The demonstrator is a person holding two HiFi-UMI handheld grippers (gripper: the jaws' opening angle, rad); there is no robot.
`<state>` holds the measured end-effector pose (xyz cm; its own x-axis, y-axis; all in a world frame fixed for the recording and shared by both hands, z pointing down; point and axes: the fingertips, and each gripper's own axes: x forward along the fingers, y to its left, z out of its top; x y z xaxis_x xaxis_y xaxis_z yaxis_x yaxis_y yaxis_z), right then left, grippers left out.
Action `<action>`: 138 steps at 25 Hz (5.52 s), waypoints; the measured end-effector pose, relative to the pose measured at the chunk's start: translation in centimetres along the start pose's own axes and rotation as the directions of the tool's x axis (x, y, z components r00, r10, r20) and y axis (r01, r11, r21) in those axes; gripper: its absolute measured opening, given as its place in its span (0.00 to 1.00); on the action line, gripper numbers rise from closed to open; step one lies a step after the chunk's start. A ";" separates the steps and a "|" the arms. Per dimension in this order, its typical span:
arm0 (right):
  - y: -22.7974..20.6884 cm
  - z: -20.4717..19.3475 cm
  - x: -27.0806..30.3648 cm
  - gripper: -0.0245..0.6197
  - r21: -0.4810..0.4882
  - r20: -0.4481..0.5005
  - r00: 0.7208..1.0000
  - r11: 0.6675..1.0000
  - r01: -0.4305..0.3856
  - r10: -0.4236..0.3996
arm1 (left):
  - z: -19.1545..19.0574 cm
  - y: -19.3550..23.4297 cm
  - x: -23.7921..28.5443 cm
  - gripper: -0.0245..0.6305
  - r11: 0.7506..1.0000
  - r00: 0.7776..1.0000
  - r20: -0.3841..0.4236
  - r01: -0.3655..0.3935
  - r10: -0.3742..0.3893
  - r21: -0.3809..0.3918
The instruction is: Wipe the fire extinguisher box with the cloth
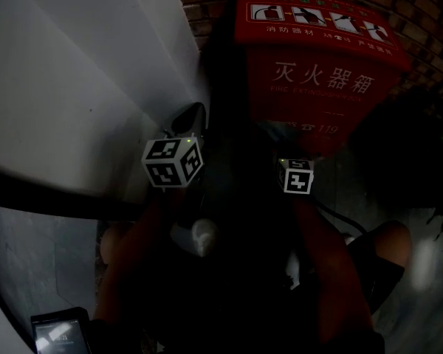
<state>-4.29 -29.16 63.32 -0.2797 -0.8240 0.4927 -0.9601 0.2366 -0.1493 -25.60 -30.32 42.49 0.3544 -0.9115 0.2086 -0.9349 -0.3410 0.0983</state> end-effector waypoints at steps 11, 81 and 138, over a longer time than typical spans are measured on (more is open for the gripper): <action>3.9 -2.5 2.4 0.09 0.009 -0.067 0.997 0.999 -0.046 0.046 | 0.2 4.4 -1.3 0.04 0.996 0.998 0.011 -0.061 0.062 -0.064; -13.0 27.4 -28.1 0.09 -0.073 0.460 0.886 0.993 0.095 -0.051 | 9.9 -23.3 0.0 0.04 0.982 0.969 0.161 0.189 -0.188 0.014; -24.0 33.9 -14.4 0.09 0.074 0.422 0.823 0.891 -0.448 0.379 | 9.2 -30.6 9.8 0.04 0.999 0.987 0.156 0.038 -0.035 -0.013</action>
<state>22.97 -40.41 30.75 -0.5915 -0.8062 -0.0130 -0.7296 0.5420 -0.4171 6.28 -30.89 32.62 0.3801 -0.9236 0.0503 -0.9205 -0.3723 0.1189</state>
